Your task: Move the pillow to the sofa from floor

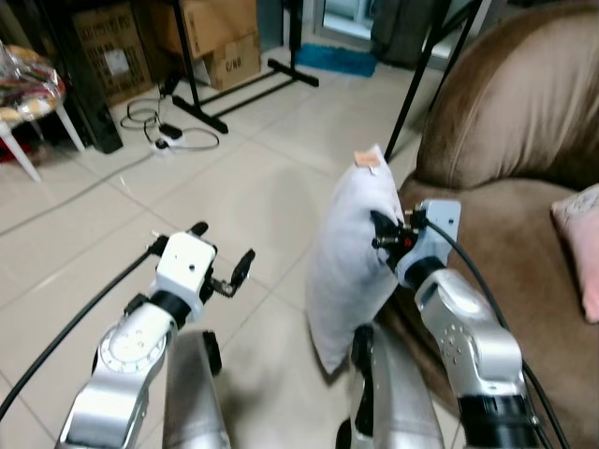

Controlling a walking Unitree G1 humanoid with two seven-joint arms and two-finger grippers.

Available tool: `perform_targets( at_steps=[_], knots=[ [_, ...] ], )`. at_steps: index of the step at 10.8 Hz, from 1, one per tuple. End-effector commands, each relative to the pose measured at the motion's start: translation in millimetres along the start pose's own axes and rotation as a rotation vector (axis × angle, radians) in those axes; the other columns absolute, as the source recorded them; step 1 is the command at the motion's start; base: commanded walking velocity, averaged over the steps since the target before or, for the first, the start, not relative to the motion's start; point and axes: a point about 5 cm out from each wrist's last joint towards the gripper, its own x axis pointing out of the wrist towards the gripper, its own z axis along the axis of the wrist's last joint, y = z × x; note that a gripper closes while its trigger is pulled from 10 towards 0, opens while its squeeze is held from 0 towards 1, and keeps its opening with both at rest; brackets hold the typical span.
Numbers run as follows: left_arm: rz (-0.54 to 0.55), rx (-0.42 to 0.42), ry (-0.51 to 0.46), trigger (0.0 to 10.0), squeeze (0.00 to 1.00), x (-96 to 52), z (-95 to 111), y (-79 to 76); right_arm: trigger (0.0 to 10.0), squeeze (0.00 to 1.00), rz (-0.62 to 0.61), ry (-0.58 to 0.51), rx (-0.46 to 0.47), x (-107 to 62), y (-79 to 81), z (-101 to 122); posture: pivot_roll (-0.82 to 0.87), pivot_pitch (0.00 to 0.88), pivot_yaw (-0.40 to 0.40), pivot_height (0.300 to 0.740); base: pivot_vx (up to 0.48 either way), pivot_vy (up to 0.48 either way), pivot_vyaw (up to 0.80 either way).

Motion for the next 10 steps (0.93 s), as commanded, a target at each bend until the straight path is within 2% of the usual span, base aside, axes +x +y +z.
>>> perform_targets(
  at_steps=[1, 2, 3, 4, 5, 6, 9, 10],
  knots=[
    [0.013, 0.013, -0.004, 10.0, 0.0, -0.5, 0, 1.0, 10.0, 0.0, -0.004, -0.048, -0.007, -0.8, 2.3, 13, 0.0, 0.0, -0.061, 0.531, 0.0, 0.0, 0.0],
    [0.014, 0.012, -0.003, 10.0, 0.0, -0.7, 0, 0.9, 10.0, 0.0, -0.011, -0.041, 0.018, -0.8, 1.6, 14, 0.0, 0.0, -0.062, 0.546, 0.0, 0.0, 0.0],
    [0.012, 0.012, -0.001, 10.0, 0.0, -0.5, 0, 0.7, 10.0, 0.0, -0.013, -0.053, -0.051, -0.3, 0.4, 17, 0.0, 0.0, -0.062, 0.561, 0.0, 0.0, 0.0],
    [0.013, 0.011, 0.001, 10.0, 0.0, -0.5, -1, 0.7, 10.0, 0.0, -0.041, -0.094, -0.181, -0.8, -0.9, 22, 0.0, 0.0, -0.062, 0.576, 0.0, 0.0, 0.0],
    [0.012, 0.011, 0.002, 10.0, 0.0, -0.5, -1, 0.5, 10.0, 0.0, 0.003, -0.116, -0.134, -1.7, 2.8, 25, 0.0, 0.0, -0.061, 0.591, 0.0, 0.0, 0.0],
    [0.01, 0.013, 0.002, 10.0, 0.0, -0.2, -1, 0.9, 10.0, 0.0, -0.005, -0.147, -0.097, -2.3, 3.3, 28, 0.0, 0.0, -0.058, 0.606, 0.0, 0.0, 0.0],
    [0.009, 0.018, 0.002, 10.0, 0.0, 0.0, -1, 2.0, 10.0, 0.0, -0.047, -0.136, -0.08, -2.8, -1.4, 26, 0.0, 0.0, -0.055, 0.648, 0.0, 0.0, 0.0],
    [0.008, 0.019, 0.003, 10.0, 0.0, 0.0, -1, 2.1, 10.0, 0.0, -0.056, -0.13, -0.069, -3.1, -3.0, 26, 0.0, 0.0, -0.053, 0.648, 0.0, 0.0, 0.0]
  ],
)
